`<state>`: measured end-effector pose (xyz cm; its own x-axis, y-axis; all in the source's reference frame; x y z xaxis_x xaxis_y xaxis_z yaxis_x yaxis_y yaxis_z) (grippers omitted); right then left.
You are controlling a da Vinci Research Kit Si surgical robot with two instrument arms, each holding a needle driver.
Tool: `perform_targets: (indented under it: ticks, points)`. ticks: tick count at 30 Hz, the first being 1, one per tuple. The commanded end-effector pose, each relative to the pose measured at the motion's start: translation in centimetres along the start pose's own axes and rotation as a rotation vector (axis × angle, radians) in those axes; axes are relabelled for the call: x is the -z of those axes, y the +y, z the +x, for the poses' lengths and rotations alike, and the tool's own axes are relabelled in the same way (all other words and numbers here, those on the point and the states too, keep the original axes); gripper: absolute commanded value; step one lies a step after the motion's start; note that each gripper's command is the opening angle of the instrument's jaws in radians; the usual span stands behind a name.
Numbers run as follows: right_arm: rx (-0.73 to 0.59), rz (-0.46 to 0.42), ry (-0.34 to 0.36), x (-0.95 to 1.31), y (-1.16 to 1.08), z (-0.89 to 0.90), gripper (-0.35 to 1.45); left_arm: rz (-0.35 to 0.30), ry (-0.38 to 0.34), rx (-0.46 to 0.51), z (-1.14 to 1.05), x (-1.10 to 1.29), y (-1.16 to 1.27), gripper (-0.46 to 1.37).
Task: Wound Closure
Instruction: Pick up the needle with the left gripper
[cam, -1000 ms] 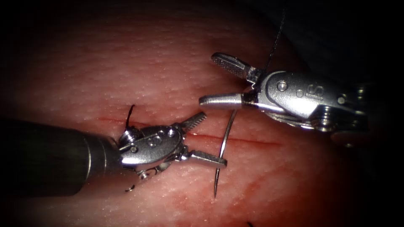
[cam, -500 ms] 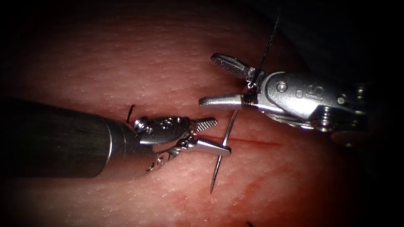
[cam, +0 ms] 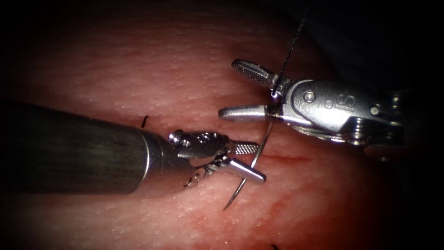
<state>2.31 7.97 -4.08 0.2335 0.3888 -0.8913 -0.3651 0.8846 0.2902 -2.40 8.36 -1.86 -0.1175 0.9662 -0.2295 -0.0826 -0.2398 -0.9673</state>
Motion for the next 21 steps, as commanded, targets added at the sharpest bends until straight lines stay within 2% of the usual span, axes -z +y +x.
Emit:
perform_targets:
  ticks: [1,3,6,7,9,12,13,16,21]
  points:
    - [0.0,-0.001,0.0,0.0,0.0,0.0,0.75,-0.007,-0.007,0.003,-0.01,0.0,0.01,0.9]
    - [0.0,-0.001,0.0,0.0,0.0,0.0,0.75,-0.012,-0.009,0.002,-0.01,-0.01,0.03,0.84]
    - [0.001,-0.002,0.0,-0.01,-0.01,-0.01,0.75,-0.028,-0.018,0.0,-0.01,-0.02,0.08,0.86]
    - [0.001,-0.002,0.0,-0.01,-0.01,-0.01,0.75,-0.035,-0.021,-0.001,-0.01,-0.02,0.09,0.83]
    - [0.001,-0.003,0.0,-0.02,-0.01,-0.01,0.75,-0.043,-0.026,-0.003,-0.01,-0.02,0.09,0.65]
    - [0.001,-0.003,0.001,-0.02,-0.02,-0.01,0.75,-0.049,-0.029,-0.004,0.0,-0.03,0.09,0.09]
    - [0.002,-0.003,0.001,-0.02,-0.02,-0.02,0.75,-0.058,-0.019,-0.021,0.02,-0.02,0.09,-0.35]
    - [0.002,-0.003,0.001,-0.02,-0.02,-0.02,0.75,-0.078,0.002,-0.012,0.08,0.02,0.1,-0.35]
    - [0.002,-0.003,0.001,-0.02,-0.03,-0.01,0.75,-0.056,0.028,0.032,0.17,0.14,0.17,-0.35]
